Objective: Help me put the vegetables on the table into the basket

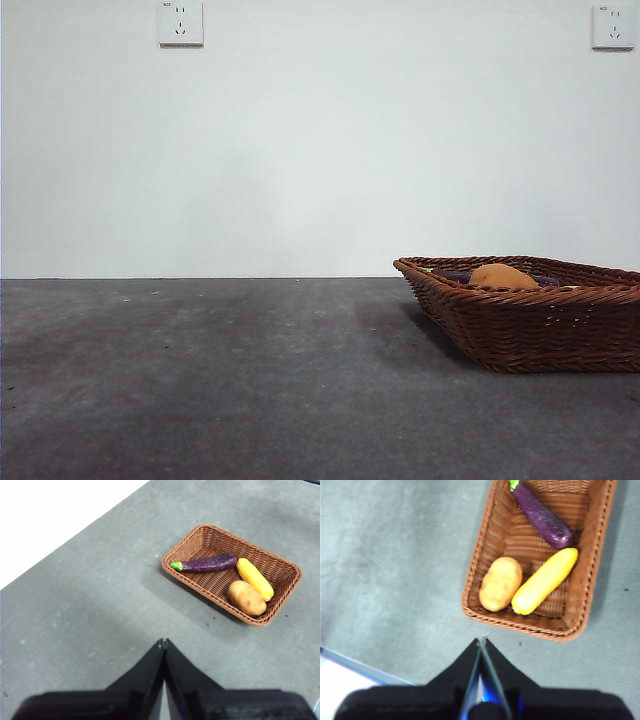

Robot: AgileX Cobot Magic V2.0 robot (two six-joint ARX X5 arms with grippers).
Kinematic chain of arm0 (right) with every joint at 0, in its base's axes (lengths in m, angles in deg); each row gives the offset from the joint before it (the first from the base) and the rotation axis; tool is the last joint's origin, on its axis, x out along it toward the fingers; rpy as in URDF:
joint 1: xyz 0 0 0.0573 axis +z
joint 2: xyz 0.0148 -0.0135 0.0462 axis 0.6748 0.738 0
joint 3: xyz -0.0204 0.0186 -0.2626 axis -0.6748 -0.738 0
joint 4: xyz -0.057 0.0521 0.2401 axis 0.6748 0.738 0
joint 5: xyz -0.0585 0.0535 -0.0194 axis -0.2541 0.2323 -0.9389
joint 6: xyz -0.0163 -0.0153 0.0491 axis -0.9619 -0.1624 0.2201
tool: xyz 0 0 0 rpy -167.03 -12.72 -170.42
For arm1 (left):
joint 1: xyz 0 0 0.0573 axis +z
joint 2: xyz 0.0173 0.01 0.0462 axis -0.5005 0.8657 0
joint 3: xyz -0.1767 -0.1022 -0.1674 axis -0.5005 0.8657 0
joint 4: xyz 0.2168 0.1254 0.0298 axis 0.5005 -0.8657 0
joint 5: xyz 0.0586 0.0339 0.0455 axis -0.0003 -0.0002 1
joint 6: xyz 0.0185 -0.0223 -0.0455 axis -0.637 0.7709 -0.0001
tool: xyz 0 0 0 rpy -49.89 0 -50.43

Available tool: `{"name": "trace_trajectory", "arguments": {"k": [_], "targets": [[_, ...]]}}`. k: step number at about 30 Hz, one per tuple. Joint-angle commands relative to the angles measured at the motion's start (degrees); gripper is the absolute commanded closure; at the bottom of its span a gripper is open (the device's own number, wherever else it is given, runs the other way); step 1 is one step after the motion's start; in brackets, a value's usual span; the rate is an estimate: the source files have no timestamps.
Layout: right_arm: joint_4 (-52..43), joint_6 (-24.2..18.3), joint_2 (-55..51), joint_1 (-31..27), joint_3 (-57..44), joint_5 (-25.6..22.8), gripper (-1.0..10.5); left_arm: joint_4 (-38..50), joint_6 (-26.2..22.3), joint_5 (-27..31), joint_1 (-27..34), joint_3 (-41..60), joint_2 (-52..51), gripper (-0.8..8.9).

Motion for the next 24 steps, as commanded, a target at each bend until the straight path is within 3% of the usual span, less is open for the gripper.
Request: {"name": "trace_trajectory", "arguments": {"k": [1, 9, 24], "targets": [[1.22, -0.22, 0.02, 0.07, 0.04, -1.62, 9.5, 0.39, 0.7, 0.13, 0.15, 0.02, -0.17, 8.18], [1.22, -0.26, 0.02, 0.07, 0.04, -7.93, 9.5, 0.39, 0.7, 0.13, 0.15, 0.02, -0.15, 8.18], [1.2, -0.26, 0.02, 0.02, 0.04, -8.83, 9.5, 2.12, -0.2, 1.18, 1.46, 0.02, -0.28, 8.18]]}}
